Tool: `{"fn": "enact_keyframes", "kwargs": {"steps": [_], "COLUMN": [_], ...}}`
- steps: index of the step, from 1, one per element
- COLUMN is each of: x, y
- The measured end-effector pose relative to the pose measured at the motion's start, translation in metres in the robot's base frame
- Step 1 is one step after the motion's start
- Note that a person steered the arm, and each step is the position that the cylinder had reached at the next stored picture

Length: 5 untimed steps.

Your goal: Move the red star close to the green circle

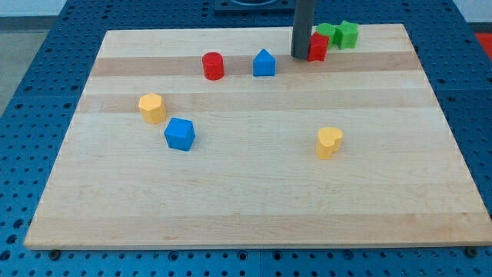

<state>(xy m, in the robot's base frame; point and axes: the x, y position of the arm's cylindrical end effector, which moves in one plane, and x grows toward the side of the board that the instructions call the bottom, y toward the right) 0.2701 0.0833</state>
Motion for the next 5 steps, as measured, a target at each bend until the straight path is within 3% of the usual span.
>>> {"fn": "enact_keyframes", "kwargs": {"steps": [3, 5], "x": [0.000, 0.000], "y": [0.036, -0.022]}}
